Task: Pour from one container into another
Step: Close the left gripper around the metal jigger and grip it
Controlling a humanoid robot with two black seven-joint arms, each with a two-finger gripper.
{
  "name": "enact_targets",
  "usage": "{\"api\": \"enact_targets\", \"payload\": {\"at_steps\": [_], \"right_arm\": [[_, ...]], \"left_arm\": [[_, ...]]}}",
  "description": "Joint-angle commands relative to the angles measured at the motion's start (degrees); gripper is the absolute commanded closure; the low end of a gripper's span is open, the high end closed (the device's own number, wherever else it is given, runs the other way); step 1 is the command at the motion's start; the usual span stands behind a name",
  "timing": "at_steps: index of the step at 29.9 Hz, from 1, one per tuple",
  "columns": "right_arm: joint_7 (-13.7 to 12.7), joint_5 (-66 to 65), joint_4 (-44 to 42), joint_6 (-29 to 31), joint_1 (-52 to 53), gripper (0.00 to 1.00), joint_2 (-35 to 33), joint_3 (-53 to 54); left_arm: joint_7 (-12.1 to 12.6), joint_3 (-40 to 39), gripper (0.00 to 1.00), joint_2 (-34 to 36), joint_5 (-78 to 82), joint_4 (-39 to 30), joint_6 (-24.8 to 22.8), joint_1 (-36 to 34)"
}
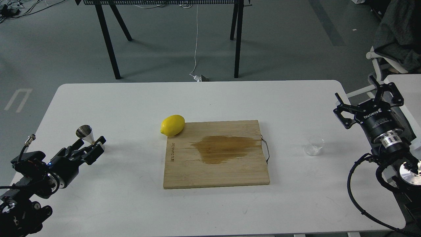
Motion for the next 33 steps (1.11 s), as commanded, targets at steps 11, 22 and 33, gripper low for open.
{"api": "enact_targets", "payload": {"at_steps": [11, 22, 33], "right_arm": [[0.0, 0.0, 0.0, 0.0, -0.2, 0.01, -0.4, 0.1], [0.0, 0.0, 0.0, 0.0, -0.3, 0.01, -0.4, 0.1], [0.0, 0.0, 0.0, 0.0, -0.5, 0.01, -0.9, 0.1]], "left_arm": [[0.0, 2.3, 0.01, -3.1, -0.4, 5.1, -0.2, -2.9], [0.0, 2.4, 0.03, -5.9, -0.4, 9.5, -0.2, -5.6], [0.0, 3.2, 0.08, -7.1, -0.6, 11.8, -0.3, -6.8]]}}
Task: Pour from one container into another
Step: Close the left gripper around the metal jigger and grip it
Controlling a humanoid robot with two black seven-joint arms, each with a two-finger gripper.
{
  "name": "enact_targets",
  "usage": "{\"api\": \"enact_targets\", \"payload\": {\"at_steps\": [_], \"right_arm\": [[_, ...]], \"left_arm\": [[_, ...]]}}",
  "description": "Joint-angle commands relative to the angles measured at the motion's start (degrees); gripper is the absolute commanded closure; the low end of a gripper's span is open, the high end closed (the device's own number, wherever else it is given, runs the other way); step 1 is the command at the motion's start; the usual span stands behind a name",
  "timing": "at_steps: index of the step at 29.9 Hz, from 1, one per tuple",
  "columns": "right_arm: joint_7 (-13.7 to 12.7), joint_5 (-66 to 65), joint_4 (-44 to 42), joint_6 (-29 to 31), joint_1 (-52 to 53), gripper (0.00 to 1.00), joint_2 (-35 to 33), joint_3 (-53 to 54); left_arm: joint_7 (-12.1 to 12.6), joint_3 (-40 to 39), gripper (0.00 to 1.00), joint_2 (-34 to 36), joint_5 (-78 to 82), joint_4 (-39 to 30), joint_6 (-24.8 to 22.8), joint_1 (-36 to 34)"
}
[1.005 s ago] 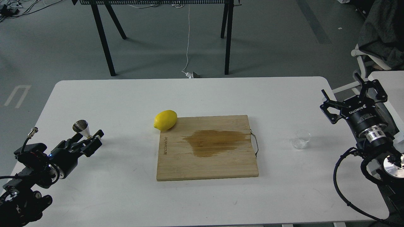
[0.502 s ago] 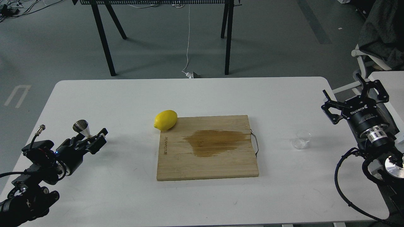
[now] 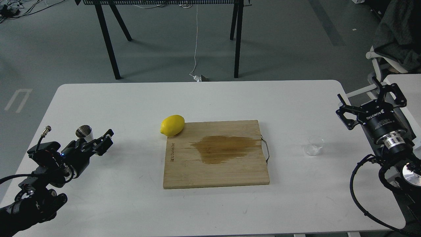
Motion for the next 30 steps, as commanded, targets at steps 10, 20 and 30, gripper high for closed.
{"api": "enact_targets", "payload": {"at_steps": [10, 20, 30], "right_arm": [[0.0, 0.0, 0.0, 0.0, -0.1, 0.01, 0.0, 0.0], [0.0, 0.0, 0.0, 0.0, -0.1, 0.01, 0.0, 0.0], [0.0, 0.0, 0.0, 0.0, -0.2, 0.01, 0.1, 0.0]], "left_arm": [[0.0, 0.2, 0.14, -0.9, 0.0, 2.4, 0.1, -1.0], [0.0, 0.2, 0.22, -1.0, 0.1, 2.5, 0.1, -1.0], [0.0, 0.7, 0.35, -1.4, 0.6, 3.1, 0.1, -0.9]]}}
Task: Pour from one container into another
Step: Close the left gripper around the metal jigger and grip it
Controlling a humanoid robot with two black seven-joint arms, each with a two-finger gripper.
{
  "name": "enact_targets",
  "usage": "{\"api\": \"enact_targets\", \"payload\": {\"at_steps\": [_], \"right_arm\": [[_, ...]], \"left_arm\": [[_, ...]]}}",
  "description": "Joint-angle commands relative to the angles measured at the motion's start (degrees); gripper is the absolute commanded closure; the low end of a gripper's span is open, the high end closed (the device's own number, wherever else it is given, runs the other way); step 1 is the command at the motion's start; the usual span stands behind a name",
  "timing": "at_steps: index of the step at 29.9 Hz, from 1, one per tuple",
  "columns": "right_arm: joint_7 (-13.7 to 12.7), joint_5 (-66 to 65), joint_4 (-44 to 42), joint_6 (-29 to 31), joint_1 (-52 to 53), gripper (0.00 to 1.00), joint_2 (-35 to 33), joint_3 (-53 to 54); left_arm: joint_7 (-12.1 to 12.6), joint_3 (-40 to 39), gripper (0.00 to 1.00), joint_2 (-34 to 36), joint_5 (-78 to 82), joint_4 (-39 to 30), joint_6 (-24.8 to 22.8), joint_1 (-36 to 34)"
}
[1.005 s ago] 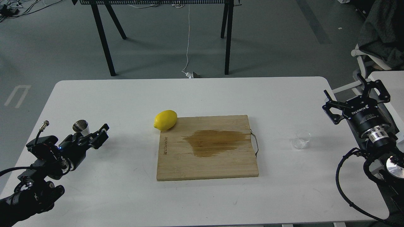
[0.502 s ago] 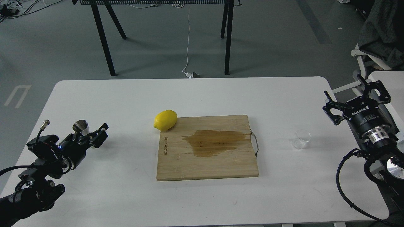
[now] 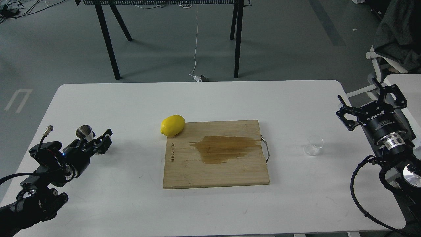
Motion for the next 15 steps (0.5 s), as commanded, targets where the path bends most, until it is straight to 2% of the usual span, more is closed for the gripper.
{"api": "enact_targets", "payload": {"at_steps": [1, 15], "right_arm": [[0.1, 0.0, 0.0, 0.0, 0.0, 0.01, 0.0, 0.0], [0.0, 0.0, 0.0, 0.0, -0.4, 0.01, 0.1, 0.0]], "left_arm": [[0.0, 0.9, 0.37, 0.0, 0.0, 0.6, 0.1, 0.0], [0.0, 1.9, 0.62, 0.0, -0.1, 1.6, 0.4, 0.0]]}}
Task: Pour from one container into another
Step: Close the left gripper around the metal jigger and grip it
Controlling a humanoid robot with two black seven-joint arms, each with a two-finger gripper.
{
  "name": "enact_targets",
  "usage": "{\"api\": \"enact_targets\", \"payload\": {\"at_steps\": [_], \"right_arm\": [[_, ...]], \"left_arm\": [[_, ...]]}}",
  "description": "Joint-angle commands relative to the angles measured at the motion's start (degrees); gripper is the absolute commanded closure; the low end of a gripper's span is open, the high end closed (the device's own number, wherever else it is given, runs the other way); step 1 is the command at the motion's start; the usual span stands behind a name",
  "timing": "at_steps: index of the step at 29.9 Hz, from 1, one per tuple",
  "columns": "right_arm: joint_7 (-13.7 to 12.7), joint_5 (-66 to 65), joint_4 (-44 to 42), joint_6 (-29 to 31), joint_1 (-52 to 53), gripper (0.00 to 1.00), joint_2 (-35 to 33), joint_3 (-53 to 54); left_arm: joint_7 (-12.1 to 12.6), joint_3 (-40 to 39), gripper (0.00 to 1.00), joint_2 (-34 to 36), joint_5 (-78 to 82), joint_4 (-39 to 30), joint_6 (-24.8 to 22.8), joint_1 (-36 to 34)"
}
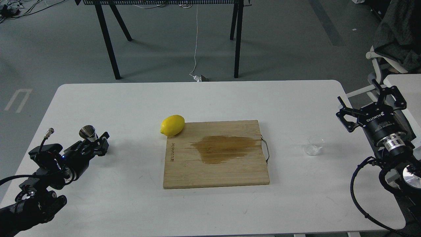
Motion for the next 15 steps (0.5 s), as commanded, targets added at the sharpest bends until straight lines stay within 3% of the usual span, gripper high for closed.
{"api": "enact_targets", "payload": {"at_steps": [1, 15], "right_arm": [[0.0, 0.0, 0.0, 0.0, 0.0, 0.01, 0.0, 0.0], [0.0, 0.0, 0.0, 0.0, 0.0, 0.01, 0.0, 0.0]], "left_arm": [[0.0, 0.1, 0.64, 0.0, 0.0, 0.0, 0.1, 0.0], [0.0, 0.1, 0.90, 0.1, 0.0, 0.6, 0.2, -0.1]]}}
